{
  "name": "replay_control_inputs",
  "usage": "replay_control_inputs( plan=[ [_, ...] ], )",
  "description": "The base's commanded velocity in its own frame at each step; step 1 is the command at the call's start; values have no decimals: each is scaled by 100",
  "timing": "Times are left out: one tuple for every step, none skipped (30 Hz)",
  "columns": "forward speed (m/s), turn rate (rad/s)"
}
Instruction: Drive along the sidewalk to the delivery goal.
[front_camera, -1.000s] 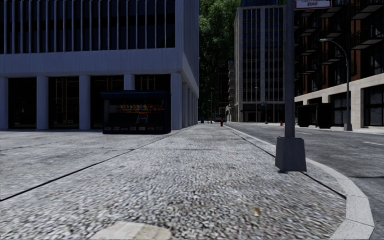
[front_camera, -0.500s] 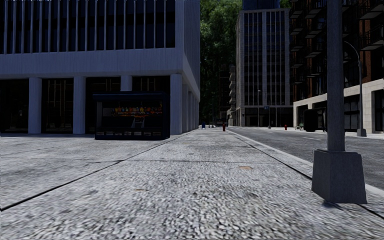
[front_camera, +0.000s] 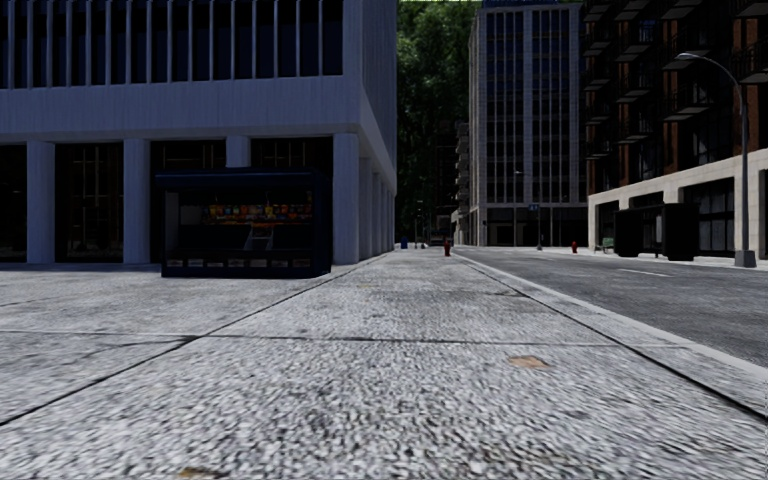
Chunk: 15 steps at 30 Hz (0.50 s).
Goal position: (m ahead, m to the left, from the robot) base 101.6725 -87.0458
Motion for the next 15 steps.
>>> replay_control_inputs(
  plan=[
    [200, 0],
    [200, 0],
    [200, 0],
    [200, 0],
    [200, 0],
    [200, 0],
    [200, 0],
    [200, 0],
    [200, 0],
    [200, 0],
    [200, 0],
    [200, 0],
    [200, 0],
    [200, 0],
    [200, 0]
  ],
)
